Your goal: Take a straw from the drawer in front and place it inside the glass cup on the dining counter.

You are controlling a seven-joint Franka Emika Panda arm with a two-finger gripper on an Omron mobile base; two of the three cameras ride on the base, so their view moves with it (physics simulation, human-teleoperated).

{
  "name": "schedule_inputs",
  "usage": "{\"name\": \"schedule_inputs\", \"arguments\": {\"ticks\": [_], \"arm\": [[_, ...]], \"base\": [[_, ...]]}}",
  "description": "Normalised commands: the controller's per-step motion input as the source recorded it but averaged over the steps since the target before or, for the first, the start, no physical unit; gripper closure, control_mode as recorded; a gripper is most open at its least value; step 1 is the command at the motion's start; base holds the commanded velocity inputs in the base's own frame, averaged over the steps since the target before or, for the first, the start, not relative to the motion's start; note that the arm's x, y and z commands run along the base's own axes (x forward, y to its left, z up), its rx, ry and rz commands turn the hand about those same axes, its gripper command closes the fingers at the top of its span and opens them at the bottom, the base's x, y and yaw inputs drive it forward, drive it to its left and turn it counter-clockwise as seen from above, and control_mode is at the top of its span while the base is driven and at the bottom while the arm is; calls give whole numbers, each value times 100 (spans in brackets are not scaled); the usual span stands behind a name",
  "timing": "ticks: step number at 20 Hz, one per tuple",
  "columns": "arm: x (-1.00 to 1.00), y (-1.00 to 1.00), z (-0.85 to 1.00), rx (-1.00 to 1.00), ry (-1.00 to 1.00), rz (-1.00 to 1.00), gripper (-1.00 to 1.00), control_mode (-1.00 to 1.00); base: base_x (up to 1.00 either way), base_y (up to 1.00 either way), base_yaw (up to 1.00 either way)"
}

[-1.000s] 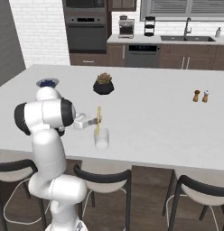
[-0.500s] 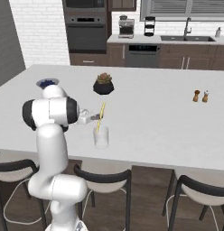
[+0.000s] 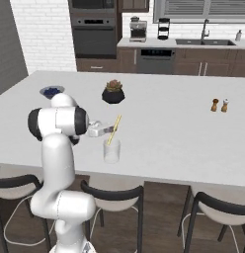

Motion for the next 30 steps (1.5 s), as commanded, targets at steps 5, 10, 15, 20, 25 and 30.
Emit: {"name": "schedule_inputs", "arguments": {"ticks": [5,10,15,20,25,30], "arm": [[2,-22,33,10,0,0,100,-100],[1,-8,31,8,0,0,100,-100],[-1,-4,-15,-1,0,0,100,-100],[0,2,-39,-3,0,0,100,-100],[6,11,-27,0,0,0,100,-100],[0,15,-24,-1,0,0,100,-100]], "base": [[0,0,0],[0,0,0],[0,0,0],[0,0,0],[0,0,0],[0,0,0]]}}
